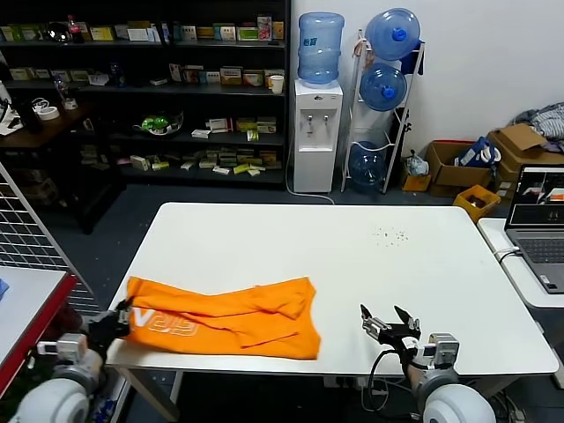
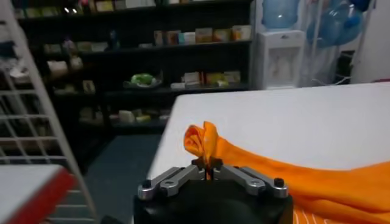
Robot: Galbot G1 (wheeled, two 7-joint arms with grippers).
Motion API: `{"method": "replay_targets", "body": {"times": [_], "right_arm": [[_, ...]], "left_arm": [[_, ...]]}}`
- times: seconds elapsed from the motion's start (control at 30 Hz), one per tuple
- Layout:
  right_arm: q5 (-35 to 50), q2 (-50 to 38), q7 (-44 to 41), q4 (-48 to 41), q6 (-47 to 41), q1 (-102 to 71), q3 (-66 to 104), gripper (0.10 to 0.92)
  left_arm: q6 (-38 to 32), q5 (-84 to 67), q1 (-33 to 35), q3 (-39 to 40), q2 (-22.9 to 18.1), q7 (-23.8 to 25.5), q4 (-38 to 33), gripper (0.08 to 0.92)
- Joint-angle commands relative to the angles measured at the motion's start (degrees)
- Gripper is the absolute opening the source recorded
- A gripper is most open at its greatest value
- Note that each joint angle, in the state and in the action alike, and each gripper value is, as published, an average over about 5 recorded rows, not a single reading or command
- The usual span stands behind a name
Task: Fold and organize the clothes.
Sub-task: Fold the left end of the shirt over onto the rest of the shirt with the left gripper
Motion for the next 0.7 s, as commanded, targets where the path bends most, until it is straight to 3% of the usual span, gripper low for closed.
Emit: {"method": "replay_targets", "body": {"times": [0.03, 0.17, 0.37, 0.53, 0.7], "right_arm": [[-0.34, 0.40, -0.21, -0.49, 0.80, 0.77, -1.02, 0.823], [-0.83, 1.15, -0.32, -0.77, 1.29, 0.30, -0.73, 0.823], [-1.59, 1.96, -0.22, -0.53, 1.33, -0.96, 0.05, 0.823], [-2.05, 2.72, -0.20, -0.42, 1.49, -2.31, 1.47, 0.823], [-2.78, 3.62, -0.33, -0.51, 1.86, -3.51, 2.16, 0.823]], "left_arm": [[0.55, -2.92, 3.20, -9.56, 13.08, -0.43, 3.14, 0.127], [2.61, -2.79, 1.87, -6.29, 6.97, -1.77, -3.80, 0.127], [9.92, -5.42, -4.95, 9.76, -10.39, -8.60, -14.10, 0.127], [12.87, -5.58, -11.30, 20.34, -20.73, -11.63, -13.58, 0.127], [14.22, -4.81, -15.17, 25.25, -27.00, -12.99, -11.96, 0.127]]}}
